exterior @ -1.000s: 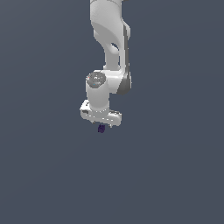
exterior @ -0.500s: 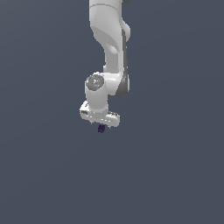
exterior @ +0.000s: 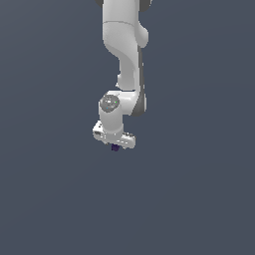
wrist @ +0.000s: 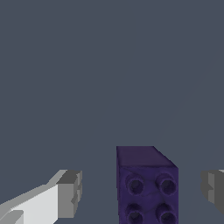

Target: Pick up the object and move it to a goal position.

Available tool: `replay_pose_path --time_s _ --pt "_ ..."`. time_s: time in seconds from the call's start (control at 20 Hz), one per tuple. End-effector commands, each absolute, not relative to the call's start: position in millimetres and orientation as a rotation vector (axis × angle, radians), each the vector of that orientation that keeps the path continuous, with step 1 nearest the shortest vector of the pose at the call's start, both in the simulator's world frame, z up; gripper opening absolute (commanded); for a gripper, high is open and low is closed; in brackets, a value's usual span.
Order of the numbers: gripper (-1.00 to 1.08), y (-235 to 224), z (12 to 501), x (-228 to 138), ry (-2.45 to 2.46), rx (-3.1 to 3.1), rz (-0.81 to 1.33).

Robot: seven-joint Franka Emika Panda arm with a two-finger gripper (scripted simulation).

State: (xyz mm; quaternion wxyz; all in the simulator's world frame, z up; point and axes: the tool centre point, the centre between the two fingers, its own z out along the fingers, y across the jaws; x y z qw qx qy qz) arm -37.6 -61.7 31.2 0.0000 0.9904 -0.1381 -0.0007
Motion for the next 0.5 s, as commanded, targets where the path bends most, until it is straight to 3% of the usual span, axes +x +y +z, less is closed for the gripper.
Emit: replay_pose_path --time_s 0.0,0.15,0.2,0.45 --pt "1.0 -61.9 24.3 -37.1 -0.435 3.111 0.0" --pt "1.0 -61.9 21.9 -36.6 -0.435 3.111 0.0" --pt "-1.0 -61.9 21.9 -36.6 -0.435 3.111 0.0" --pt "-1.0 -61.9 21.9 -36.6 -0.435 3.111 0.0"
